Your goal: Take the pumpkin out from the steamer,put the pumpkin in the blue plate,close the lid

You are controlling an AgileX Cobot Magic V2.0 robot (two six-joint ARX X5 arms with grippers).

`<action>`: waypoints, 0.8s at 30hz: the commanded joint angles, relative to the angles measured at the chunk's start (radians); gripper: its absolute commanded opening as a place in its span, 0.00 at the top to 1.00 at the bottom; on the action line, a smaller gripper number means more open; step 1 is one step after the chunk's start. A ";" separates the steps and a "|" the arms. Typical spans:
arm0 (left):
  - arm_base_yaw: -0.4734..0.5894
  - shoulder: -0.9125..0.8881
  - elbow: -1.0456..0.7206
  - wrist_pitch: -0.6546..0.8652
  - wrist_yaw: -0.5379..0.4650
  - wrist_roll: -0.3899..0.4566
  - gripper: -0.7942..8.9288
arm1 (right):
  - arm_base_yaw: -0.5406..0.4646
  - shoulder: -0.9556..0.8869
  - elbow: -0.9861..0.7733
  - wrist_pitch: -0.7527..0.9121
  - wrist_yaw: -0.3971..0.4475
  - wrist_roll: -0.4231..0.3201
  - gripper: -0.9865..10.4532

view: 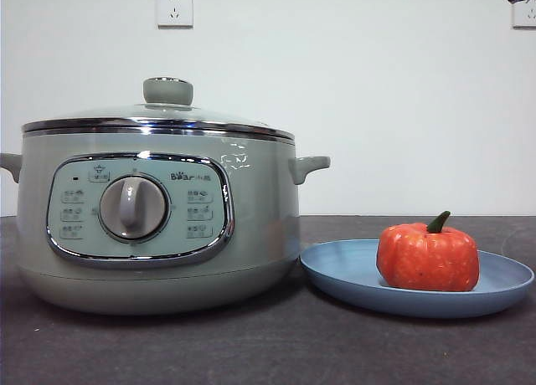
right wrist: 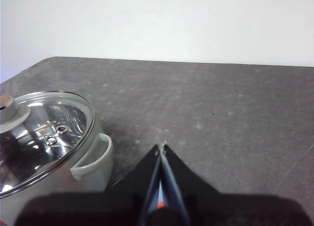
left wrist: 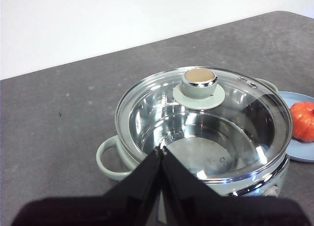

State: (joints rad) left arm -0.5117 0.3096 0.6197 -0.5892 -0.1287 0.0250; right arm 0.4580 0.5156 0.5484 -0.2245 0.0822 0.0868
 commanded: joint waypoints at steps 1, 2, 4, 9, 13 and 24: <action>0.000 -0.002 -0.003 0.011 0.000 -0.010 0.92 | 0.001 -0.001 -0.007 0.006 0.003 0.009 0.91; 0.000 -0.002 -0.003 0.011 0.000 -0.010 0.92 | 0.001 -0.001 -0.007 0.006 0.003 0.010 0.91; 0.010 -0.017 -0.003 -0.004 -0.001 0.000 0.92 | 0.001 -0.001 -0.007 0.006 0.003 0.010 0.91; 0.156 -0.117 -0.007 -0.055 0.006 0.005 0.92 | 0.001 -0.001 -0.007 0.005 0.003 0.010 0.91; 0.328 -0.201 -0.045 -0.016 0.006 0.006 0.92 | 0.001 -0.001 -0.007 0.006 0.003 0.010 0.91; 0.559 -0.308 -0.412 0.277 0.106 0.005 0.92 | 0.001 -0.001 -0.007 0.005 0.002 0.010 0.91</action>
State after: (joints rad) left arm 0.0399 0.0063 0.2436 -0.3382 -0.0395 0.0265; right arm 0.4580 0.5156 0.5484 -0.2245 0.0822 0.0868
